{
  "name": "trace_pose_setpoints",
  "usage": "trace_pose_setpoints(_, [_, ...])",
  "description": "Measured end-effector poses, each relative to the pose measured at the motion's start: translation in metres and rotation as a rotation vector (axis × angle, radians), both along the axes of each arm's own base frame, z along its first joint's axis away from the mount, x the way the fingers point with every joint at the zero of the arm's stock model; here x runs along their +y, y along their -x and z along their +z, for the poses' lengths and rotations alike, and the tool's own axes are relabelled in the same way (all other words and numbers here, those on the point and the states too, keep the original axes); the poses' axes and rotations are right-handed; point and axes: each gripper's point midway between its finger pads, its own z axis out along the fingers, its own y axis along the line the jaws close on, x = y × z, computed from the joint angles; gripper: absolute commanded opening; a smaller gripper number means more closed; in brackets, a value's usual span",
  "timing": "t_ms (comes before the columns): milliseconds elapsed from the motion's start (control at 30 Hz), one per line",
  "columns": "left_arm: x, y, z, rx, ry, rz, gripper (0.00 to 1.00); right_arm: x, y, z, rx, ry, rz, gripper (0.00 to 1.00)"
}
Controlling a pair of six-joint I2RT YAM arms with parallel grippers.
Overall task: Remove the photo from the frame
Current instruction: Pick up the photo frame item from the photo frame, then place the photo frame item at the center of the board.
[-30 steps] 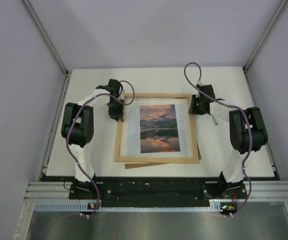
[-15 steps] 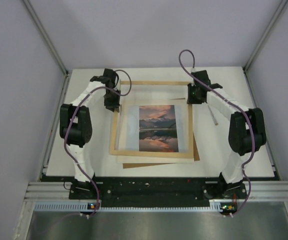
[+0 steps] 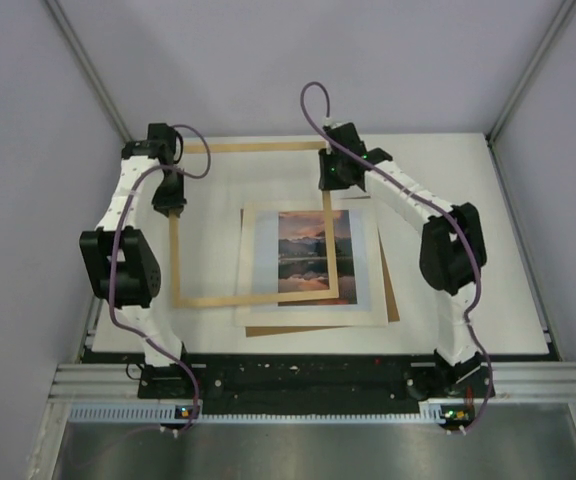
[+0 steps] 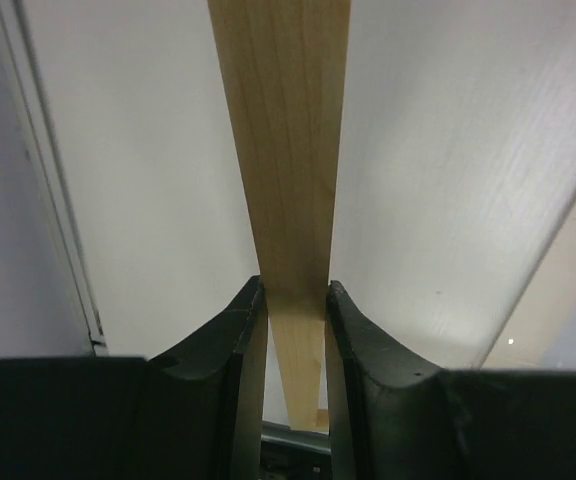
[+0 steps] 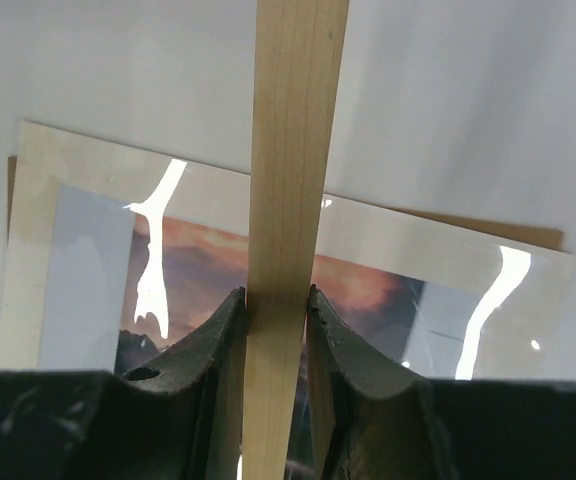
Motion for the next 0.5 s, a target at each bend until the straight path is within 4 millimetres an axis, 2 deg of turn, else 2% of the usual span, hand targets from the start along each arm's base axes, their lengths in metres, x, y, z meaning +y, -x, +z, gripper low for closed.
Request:
trace_pose_setpoints(133, [0.042,0.016,-0.001,0.055,-0.062,0.064,0.00,0.048,-0.004,-0.037,0.084,-0.053,0.050,0.00])
trace_pose_setpoints(300, [0.090,0.030,-0.002,0.107,-0.148,0.122,0.00,0.109,-0.003,-0.072,0.165,-0.126,0.120,0.00])
trace_pose_setpoints(400, [0.113,0.035,-0.010,0.148,-0.190,0.152,0.00,0.137,-0.003,-0.090,0.190,-0.155,0.151,0.00])
trace_pose_setpoints(500, [0.129,0.034,-0.029,0.199,-0.216,0.157,0.00,0.152,0.004,-0.111,0.222,-0.153,0.163,0.00])
